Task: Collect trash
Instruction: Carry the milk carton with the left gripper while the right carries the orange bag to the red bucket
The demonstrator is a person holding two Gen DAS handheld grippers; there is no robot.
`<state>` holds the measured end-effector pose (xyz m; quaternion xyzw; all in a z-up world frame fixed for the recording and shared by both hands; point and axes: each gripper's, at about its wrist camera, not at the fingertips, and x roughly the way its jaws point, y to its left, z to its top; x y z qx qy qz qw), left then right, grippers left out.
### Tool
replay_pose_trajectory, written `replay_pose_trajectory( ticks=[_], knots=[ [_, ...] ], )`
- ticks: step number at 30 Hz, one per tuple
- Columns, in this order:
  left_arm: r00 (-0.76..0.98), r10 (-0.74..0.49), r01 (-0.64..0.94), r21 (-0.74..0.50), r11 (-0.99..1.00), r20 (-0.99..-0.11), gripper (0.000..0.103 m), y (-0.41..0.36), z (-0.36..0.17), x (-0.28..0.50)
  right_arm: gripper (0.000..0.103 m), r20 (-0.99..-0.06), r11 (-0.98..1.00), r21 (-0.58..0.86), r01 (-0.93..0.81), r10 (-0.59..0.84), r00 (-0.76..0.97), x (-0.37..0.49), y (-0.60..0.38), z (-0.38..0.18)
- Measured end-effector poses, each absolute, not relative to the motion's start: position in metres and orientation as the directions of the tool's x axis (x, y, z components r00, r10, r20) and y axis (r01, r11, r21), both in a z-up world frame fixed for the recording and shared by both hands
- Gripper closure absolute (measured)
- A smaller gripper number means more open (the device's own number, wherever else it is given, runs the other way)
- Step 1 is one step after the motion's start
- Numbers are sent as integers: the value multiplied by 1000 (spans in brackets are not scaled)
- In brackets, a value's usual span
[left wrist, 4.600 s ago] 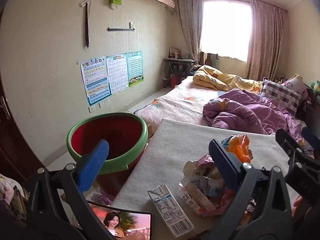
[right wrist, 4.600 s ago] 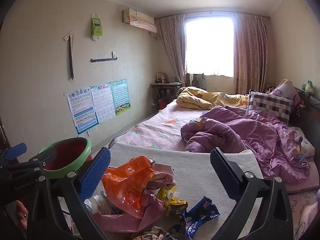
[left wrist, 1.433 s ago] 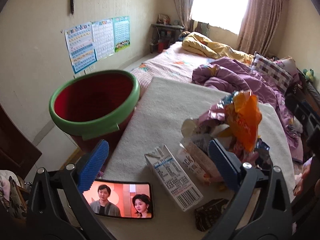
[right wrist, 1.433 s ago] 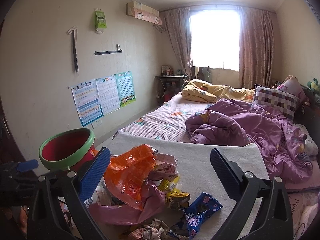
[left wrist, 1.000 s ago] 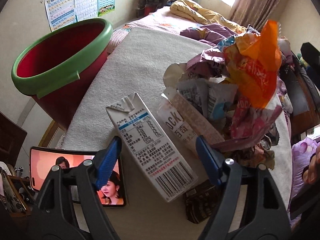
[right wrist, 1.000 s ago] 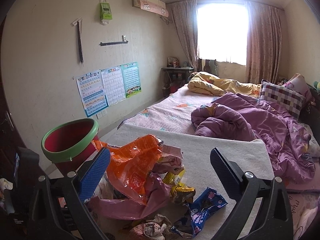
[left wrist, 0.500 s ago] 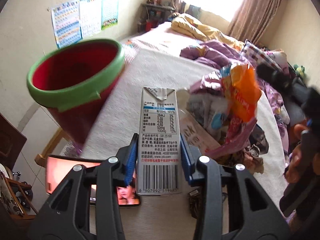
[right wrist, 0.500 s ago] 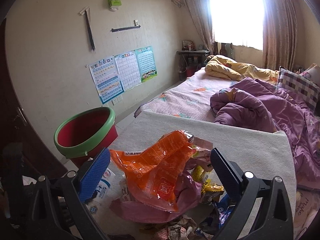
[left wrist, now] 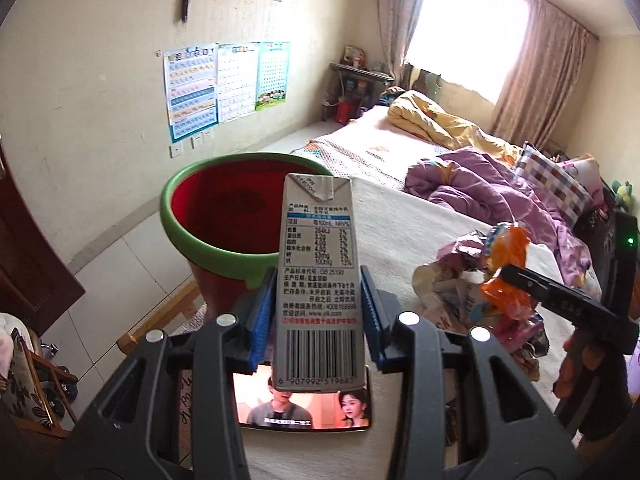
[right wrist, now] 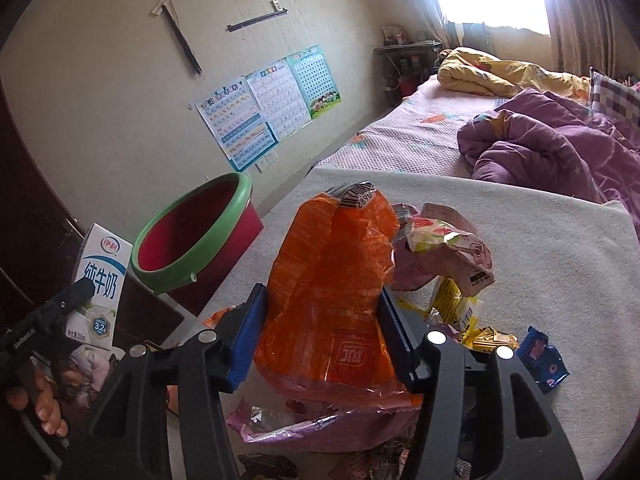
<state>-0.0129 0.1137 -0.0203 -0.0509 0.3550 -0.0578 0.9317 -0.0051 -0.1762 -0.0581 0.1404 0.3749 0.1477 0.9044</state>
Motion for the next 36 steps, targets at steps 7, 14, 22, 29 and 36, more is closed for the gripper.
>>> replay_pose_trajectory(
  ticks=[7, 14, 22, 29, 36],
  knots=[
    [745, -147, 71, -143, 987, -651, 65, 119, -18, -5, 52, -577, 904, 388, -179, 390, 718, -23, -178, -34],
    [739, -162, 82, -151, 985, -654, 65, 129, -25, 3, 52, -520, 919, 350, -183, 353, 778, -36, -167, -6],
    [727, -213, 134, -169, 976, -652, 65, 157, -26, 30, 51, -535, 966, 236, -101, 216, 817, -25, -139, -7],
    [711, -261, 192, -177, 965, -653, 65, 179, -30, 59, 51, -535, 953, 301, -39, 202, 820, -10, -128, -9],
    [695, -285, 231, -171, 958, -660, 65, 193, -35, 86, 50, -517, 953, 298, -63, 216, 828, 6, -92, 4]
  ],
)
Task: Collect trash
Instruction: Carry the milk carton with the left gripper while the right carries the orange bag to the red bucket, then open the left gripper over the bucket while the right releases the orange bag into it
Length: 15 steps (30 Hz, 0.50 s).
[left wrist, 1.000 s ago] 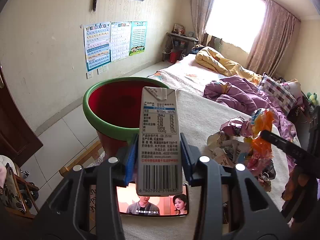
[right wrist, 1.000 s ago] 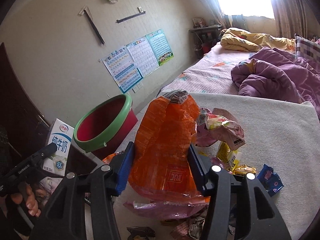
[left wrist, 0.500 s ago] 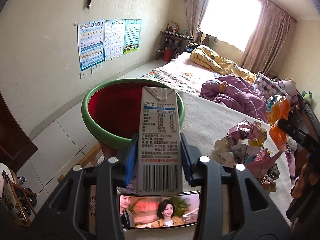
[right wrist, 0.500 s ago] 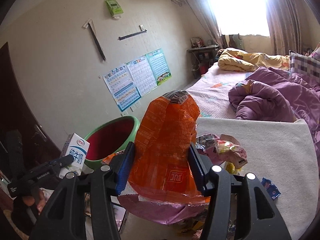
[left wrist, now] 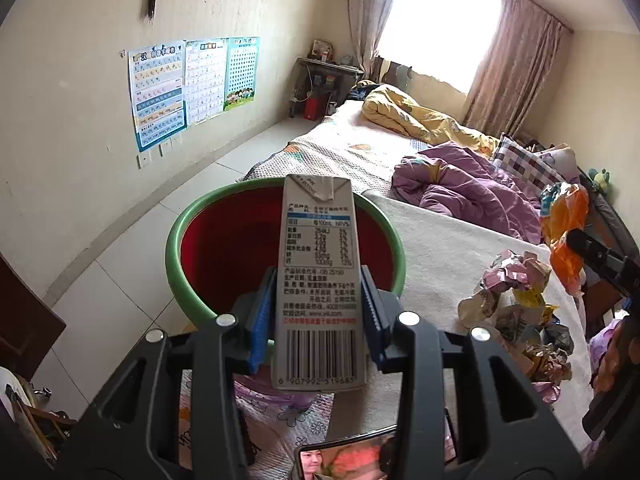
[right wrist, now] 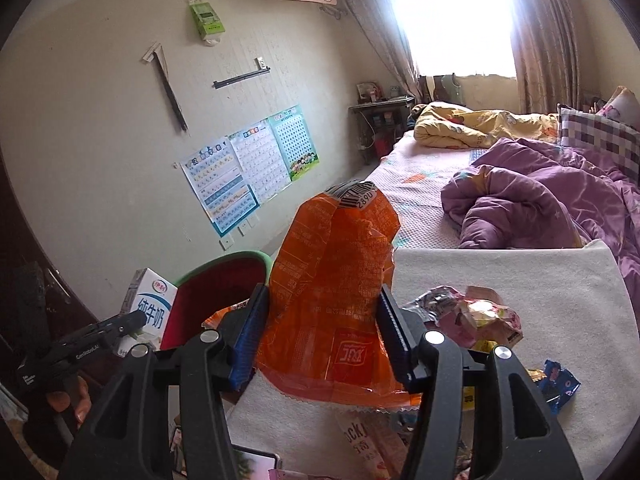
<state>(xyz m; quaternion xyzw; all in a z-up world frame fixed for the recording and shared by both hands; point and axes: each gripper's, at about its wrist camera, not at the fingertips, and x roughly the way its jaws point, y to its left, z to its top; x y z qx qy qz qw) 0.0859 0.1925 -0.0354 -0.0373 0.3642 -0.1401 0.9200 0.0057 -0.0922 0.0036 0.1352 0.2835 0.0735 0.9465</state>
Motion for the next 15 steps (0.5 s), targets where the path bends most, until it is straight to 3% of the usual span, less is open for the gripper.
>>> replay_pose_trajectory(
  ticks=[15],
  knots=[
    [643, -292, 255, -161, 953, -708, 66, 219, -60, 133, 49, -559, 901, 376, -215, 405, 724, 75, 5, -10]
  ],
)
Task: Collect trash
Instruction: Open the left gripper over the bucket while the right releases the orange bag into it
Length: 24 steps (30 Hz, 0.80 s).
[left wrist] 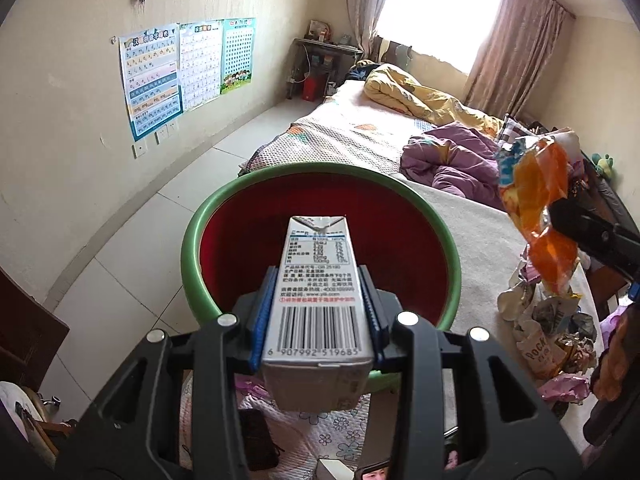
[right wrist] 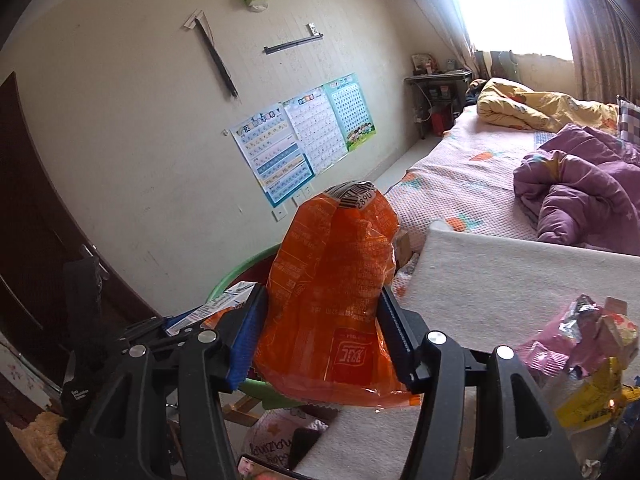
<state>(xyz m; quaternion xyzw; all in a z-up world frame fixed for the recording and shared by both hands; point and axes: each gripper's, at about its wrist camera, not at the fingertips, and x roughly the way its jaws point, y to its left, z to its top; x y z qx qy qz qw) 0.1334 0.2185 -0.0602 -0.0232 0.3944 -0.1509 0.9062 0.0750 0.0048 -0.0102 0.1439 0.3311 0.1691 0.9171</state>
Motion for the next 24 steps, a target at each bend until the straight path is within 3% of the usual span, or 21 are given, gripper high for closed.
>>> replay_pose_trajectory(
  ticks=[7, 10, 24],
  knots=[
    [649, -300, 258, -168, 951, -699, 65, 226, -63, 140, 43, -583, 894, 403, -196, 415, 698, 92, 17, -23],
    [664, -289, 234, -176, 956, -690, 35, 232, -63, 143, 33, -579, 898, 400, -185, 405, 707, 91, 19, -21],
    [672, -311, 252, -188, 949, -673, 35, 221, -55, 130, 33, -548, 918, 349, -186, 361, 754, 55, -1, -2]
  ],
)
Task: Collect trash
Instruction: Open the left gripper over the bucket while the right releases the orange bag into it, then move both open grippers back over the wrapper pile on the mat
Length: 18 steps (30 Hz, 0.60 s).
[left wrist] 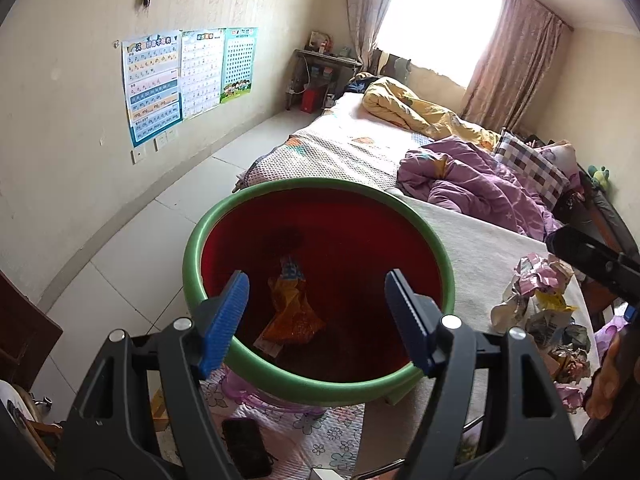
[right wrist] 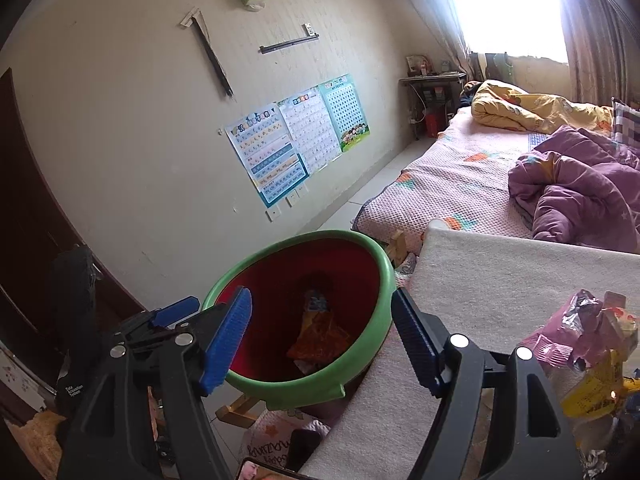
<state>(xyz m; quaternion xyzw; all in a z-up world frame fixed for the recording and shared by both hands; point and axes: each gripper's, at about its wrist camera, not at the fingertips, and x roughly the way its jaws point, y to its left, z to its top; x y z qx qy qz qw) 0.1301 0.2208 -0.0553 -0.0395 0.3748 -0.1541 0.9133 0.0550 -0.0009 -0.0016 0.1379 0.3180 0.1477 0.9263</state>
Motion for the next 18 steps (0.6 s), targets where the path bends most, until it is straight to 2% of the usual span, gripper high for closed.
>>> replay_pose_trajectory(
  ticks=[13, 18],
  knots=[
    [651, -361, 316, -194, 929, -668, 35, 158, -48, 84, 28, -497, 927, 340, -160, 322, 806, -4, -67, 23],
    [613, -394, 350, -213, 912, -685, 30, 122, -52, 52, 28, -508, 940, 320, -115, 273, 817, -34, -112, 21]
  ],
)
